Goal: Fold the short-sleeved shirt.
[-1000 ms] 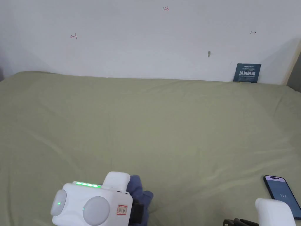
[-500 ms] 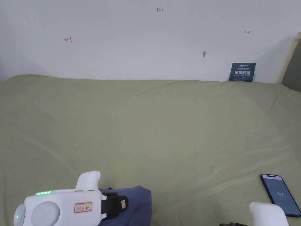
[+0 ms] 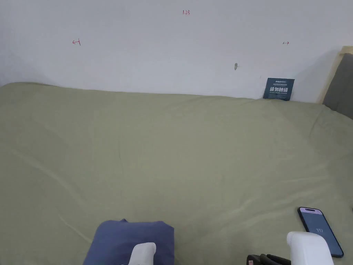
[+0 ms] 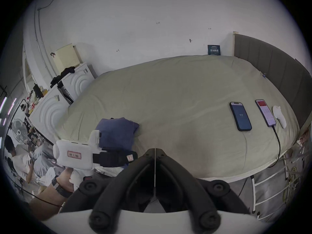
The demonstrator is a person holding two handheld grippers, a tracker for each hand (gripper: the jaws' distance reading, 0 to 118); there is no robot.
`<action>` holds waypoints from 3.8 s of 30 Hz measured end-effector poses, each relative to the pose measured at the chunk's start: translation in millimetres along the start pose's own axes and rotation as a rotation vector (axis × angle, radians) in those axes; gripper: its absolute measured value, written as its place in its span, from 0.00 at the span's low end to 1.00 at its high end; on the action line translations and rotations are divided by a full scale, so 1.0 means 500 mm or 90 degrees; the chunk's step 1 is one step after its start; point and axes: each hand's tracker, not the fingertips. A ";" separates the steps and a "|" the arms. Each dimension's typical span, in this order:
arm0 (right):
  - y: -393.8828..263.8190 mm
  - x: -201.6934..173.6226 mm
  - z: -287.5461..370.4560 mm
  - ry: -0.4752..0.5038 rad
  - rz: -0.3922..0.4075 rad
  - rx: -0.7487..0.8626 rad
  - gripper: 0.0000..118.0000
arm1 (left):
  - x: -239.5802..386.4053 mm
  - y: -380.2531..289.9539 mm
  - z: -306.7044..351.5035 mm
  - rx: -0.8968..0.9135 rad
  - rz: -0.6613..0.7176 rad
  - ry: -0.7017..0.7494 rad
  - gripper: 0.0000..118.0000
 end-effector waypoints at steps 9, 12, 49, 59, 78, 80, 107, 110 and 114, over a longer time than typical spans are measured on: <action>0.056 -0.044 -0.137 0.178 0.054 -0.016 0.02 | 0.012 0.092 0.355 0.241 -0.066 0.096 0.00; 0.062 -0.081 -0.224 0.277 0.043 -0.040 0.01 | -0.032 0.091 0.438 0.271 -0.048 0.182 0.00; -0.086 -0.001 -0.541 0.479 -0.257 -0.203 0.01 | -0.298 0.065 0.283 0.083 0.152 0.005 0.80; -0.092 0.004 -0.545 0.493 -0.266 -0.198 0.01 | -0.343 0.050 0.210 0.123 0.232 -0.130 0.74; -0.049 -0.071 -0.474 0.499 -0.187 -0.113 0.01 | -0.442 0.145 0.428 0.093 0.130 -0.012 0.26; -0.041 -0.087 -0.468 0.496 -0.179 -0.107 0.01 | -0.495 0.165 0.515 0.107 0.131 0.030 0.26; 0.091 -0.073 -0.255 0.270 0.042 0.000 0.01 | -0.323 0.195 0.954 0.320 0.012 0.595 0.83; 0.140 -0.053 -0.202 0.159 0.101 0.044 0.01 | -0.139 0.205 0.854 0.365 -0.127 0.515 0.78; 0.193 -0.031 -0.130 0.083 0.119 0.118 0.01 | 0.072 0.209 0.650 0.374 -0.238 0.504 0.70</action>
